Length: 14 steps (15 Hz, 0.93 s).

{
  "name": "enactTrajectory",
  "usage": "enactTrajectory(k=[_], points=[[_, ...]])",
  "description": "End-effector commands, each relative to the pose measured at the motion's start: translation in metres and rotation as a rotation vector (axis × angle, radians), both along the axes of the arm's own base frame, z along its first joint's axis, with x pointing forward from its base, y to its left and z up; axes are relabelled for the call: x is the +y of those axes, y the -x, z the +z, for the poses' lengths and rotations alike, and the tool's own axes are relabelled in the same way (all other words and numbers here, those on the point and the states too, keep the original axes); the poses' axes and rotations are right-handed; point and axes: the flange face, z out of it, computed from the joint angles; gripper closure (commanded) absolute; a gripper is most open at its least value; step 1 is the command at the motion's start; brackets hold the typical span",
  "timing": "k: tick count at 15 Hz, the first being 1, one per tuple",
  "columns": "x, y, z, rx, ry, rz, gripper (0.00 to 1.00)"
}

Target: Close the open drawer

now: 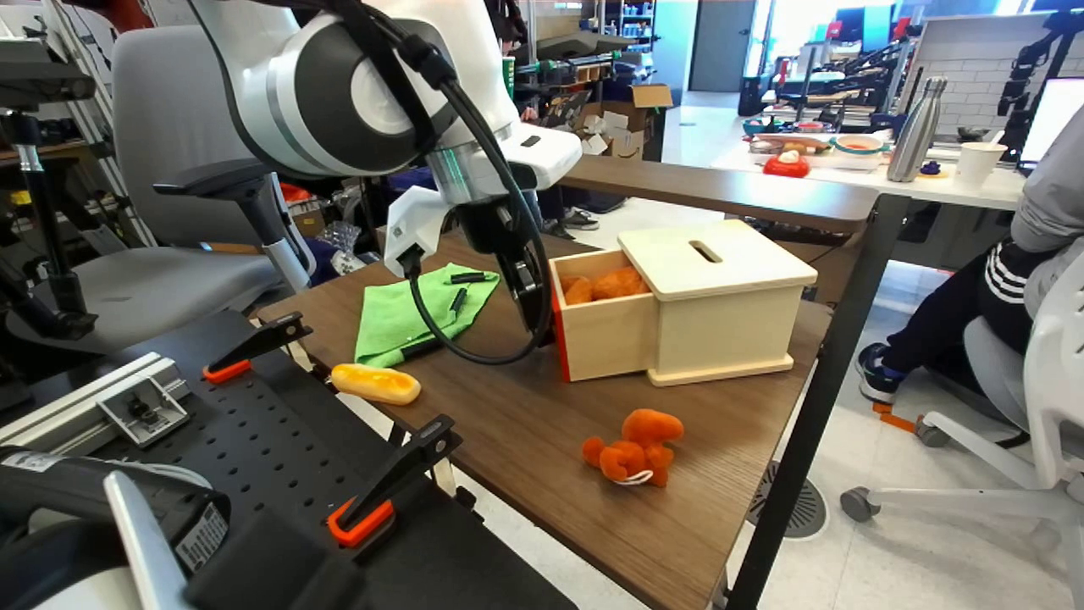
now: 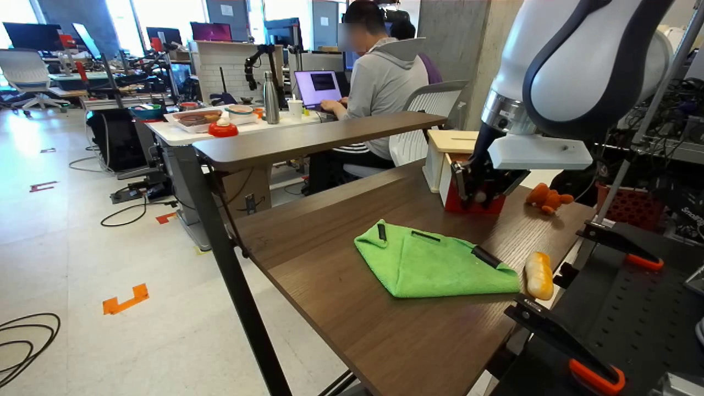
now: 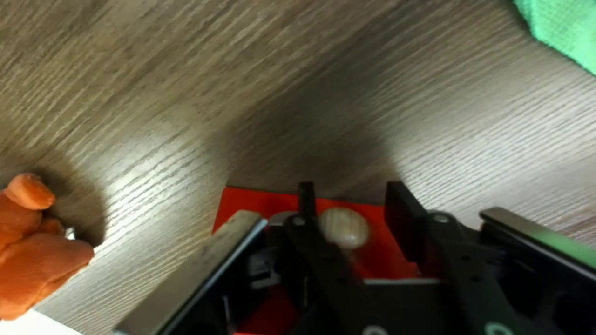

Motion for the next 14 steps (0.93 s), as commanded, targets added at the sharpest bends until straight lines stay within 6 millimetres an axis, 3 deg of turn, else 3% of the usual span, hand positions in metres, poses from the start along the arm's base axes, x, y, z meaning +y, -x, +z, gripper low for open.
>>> enactTrajectory(k=[1,2,5,14], points=[[-0.003,-0.006,-0.003,-0.03,0.014,-0.004,0.88],[-0.004,-0.005,-0.003,-0.029,0.014,-0.009,0.95],[-0.007,-0.006,-0.003,-0.041,0.019,-0.022,1.0],[-0.017,-0.02,0.01,-0.078,0.03,-0.065,0.98]])
